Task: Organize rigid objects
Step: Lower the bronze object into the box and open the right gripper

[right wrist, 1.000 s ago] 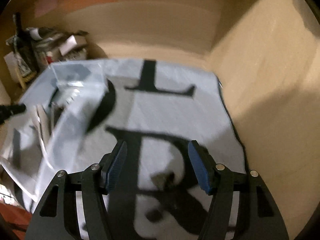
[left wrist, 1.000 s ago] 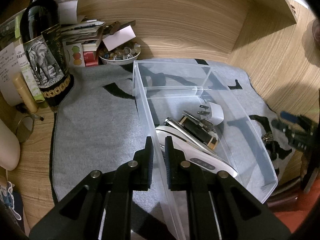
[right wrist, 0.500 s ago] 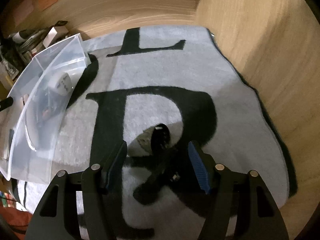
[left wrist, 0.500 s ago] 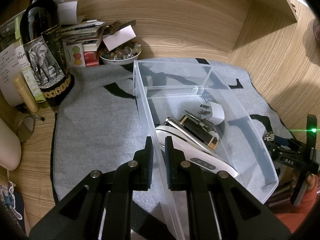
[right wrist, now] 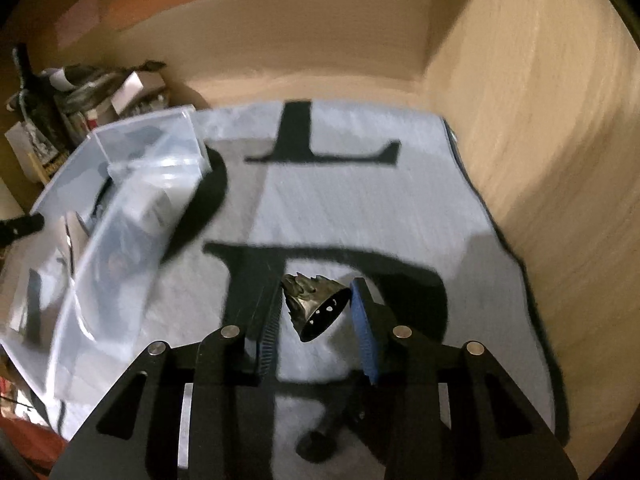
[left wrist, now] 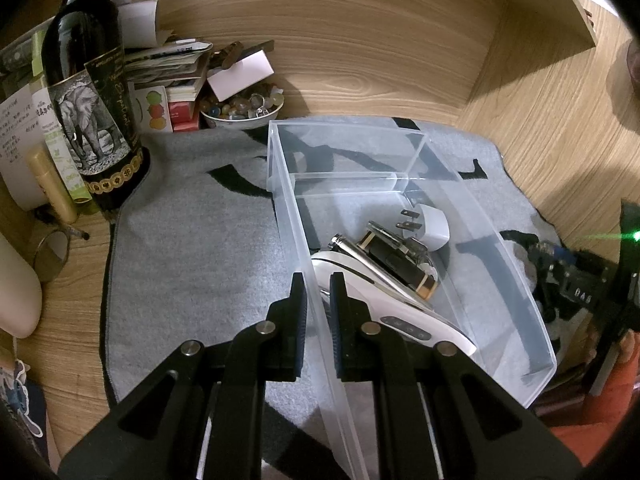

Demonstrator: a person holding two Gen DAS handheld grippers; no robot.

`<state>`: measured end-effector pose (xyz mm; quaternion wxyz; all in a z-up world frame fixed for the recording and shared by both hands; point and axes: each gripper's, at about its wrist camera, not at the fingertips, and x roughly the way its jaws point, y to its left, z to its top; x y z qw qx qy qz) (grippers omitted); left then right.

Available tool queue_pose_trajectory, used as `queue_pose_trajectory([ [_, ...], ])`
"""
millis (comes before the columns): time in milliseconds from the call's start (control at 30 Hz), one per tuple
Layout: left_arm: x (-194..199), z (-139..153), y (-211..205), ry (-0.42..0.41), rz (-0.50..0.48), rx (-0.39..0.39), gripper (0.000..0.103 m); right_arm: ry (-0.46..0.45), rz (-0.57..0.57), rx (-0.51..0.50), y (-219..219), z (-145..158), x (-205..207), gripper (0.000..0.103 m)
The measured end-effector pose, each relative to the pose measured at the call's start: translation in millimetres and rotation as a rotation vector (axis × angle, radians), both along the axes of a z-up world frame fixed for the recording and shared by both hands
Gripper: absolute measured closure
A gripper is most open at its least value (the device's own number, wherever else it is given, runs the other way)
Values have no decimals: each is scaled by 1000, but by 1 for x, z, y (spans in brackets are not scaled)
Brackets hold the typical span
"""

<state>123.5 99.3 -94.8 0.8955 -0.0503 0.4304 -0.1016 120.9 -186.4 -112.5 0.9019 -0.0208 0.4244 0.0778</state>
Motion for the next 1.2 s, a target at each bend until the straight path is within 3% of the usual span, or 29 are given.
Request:
queue_pose_trajectory([
  [633, 0, -1, 0, 1, 6, 1, 93, -173, 267, 71, 87, 49, 21, 71],
  [1200, 0, 0, 0, 1, 6, -2, 93, -88, 454, -7, 145, 30, 33, 71],
])
